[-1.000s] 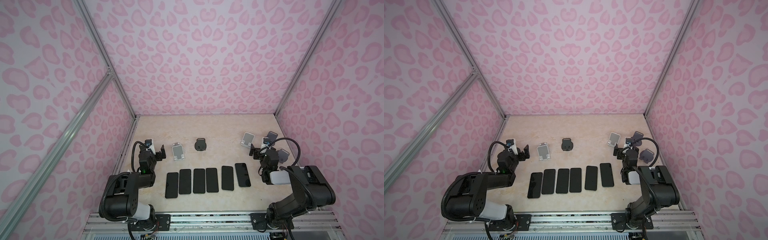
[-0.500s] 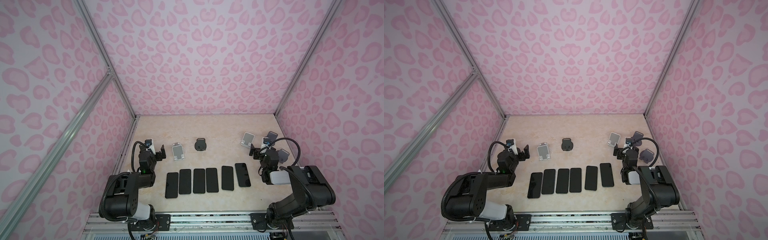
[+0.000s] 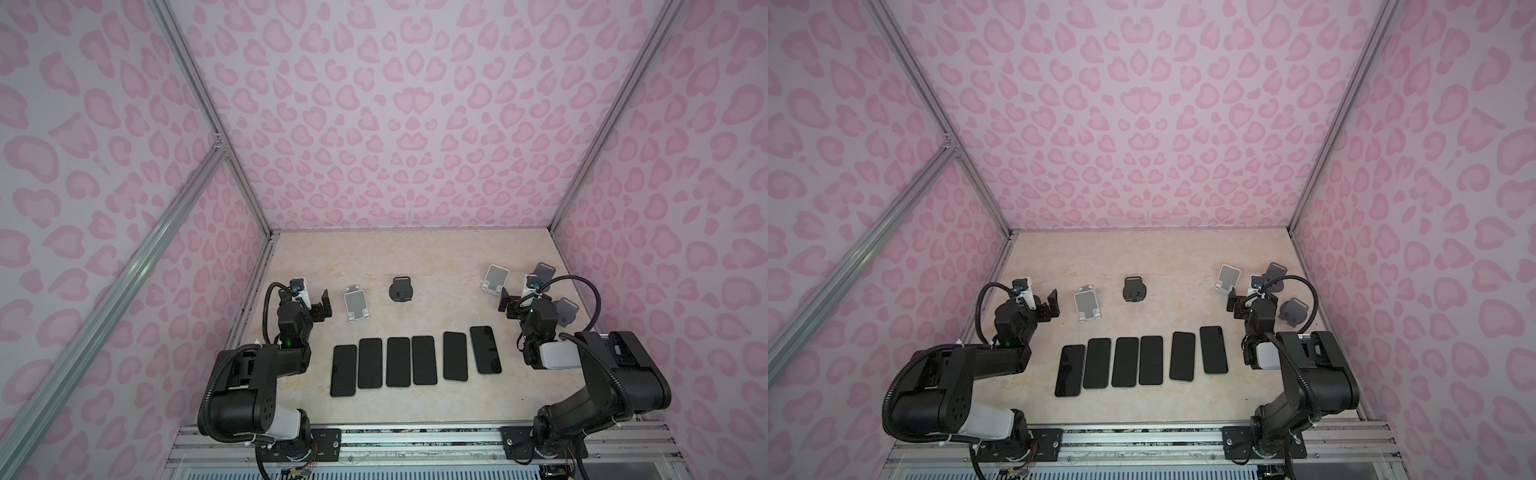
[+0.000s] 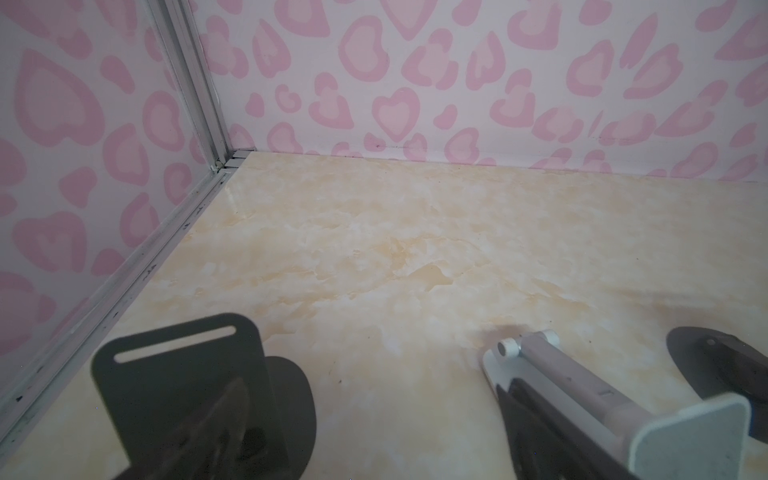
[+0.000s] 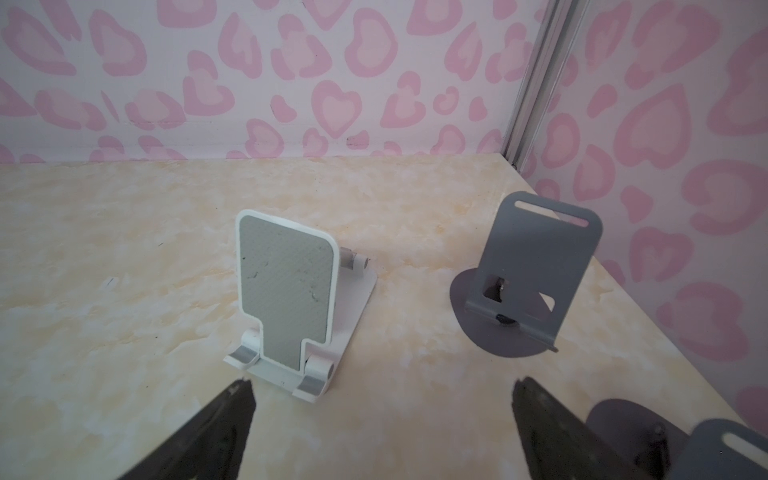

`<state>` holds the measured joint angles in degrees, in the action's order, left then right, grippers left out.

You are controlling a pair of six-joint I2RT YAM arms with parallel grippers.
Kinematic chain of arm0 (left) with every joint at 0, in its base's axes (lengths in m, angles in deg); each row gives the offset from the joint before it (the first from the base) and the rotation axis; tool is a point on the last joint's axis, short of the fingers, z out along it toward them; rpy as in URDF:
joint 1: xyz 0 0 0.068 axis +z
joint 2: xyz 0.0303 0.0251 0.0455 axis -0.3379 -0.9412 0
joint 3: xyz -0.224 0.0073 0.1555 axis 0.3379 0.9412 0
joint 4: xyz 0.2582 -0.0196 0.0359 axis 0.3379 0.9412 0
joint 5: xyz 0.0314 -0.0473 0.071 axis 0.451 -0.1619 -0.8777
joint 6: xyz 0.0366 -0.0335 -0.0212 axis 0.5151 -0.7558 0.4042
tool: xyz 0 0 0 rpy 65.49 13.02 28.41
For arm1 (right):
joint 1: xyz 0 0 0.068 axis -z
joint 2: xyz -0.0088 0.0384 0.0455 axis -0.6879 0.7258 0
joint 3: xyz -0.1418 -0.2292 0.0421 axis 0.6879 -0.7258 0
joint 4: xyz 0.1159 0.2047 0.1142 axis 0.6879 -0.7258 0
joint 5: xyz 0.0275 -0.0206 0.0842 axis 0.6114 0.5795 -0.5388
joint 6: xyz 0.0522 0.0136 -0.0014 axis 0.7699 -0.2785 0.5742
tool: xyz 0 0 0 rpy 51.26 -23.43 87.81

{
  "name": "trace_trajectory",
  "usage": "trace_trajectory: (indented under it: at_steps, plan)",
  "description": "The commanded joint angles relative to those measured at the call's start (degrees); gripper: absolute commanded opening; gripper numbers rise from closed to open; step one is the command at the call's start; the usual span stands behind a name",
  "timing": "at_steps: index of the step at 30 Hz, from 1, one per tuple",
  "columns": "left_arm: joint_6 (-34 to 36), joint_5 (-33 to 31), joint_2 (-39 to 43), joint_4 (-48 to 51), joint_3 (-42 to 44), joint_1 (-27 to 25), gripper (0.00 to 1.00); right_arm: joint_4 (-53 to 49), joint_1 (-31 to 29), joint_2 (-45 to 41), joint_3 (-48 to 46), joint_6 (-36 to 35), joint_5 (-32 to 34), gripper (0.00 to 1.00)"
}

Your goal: Remove the phone from the phone stand

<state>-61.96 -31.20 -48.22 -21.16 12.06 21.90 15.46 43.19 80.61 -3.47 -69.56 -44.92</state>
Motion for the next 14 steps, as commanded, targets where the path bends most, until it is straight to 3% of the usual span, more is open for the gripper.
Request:
trace_trajectory:
  at_steps: [1, 14]
  plan:
    - [0.56, 0.50, -0.13, -0.79, -0.43, 0.05, 0.98, 0.15, -0.03, -0.03, -0.07, 0.06, 0.57, 0.99]
    - [0.55, 0.45, -0.07, -0.60, -0.42, 0.00, 0.98, 0.24, -0.08, 0.02, -0.04, 0.06, 0.58, 0.99]
